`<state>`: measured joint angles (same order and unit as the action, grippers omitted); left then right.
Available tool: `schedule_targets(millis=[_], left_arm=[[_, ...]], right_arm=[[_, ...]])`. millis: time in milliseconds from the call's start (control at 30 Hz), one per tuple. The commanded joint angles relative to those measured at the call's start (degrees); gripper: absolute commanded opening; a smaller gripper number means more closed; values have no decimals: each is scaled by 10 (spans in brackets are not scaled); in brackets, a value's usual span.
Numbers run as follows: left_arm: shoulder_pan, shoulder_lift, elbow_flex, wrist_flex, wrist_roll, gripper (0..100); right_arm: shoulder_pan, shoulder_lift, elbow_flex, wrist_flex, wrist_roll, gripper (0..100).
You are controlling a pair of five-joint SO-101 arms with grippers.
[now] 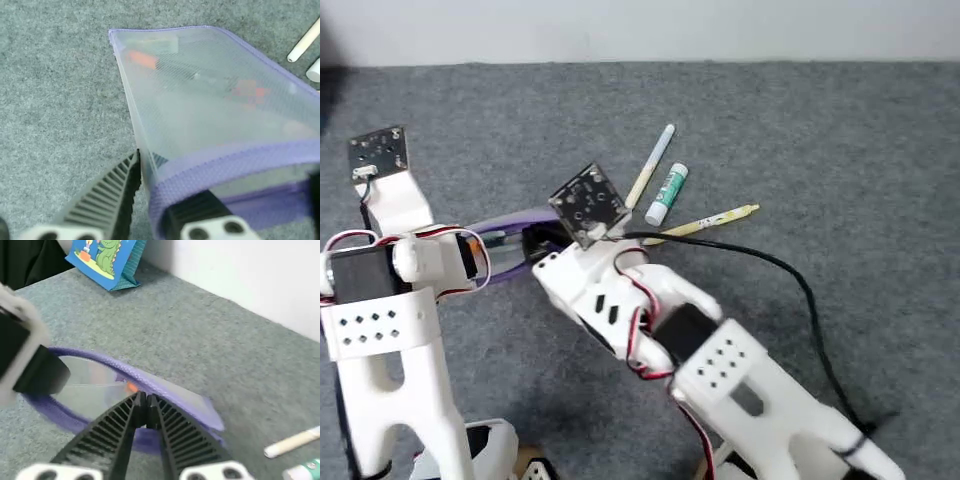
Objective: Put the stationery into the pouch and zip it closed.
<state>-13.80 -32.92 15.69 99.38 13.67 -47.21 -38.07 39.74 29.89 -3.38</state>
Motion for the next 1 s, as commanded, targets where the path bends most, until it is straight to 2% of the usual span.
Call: schedule_targets(millis=[0,200,400,600,833,967], left_arm=[[3,-4,-5,9,4,13],[4,-4,-5,9,4,13],[4,-4,-4,10,4,13],[4,-4,-3,10,4,13],[4,-4,-2,10,4,13],[4,-4,-2,10,4,13]], right_arm=[[29,-64,-35,65,-7,8],[143,-96,-35,126,-7,8],[236,-62,-41,178,9,8],[296,77,-123,265,83,8],[338,310,-303,382,229,17],[329,422,-396,443,292,124]])
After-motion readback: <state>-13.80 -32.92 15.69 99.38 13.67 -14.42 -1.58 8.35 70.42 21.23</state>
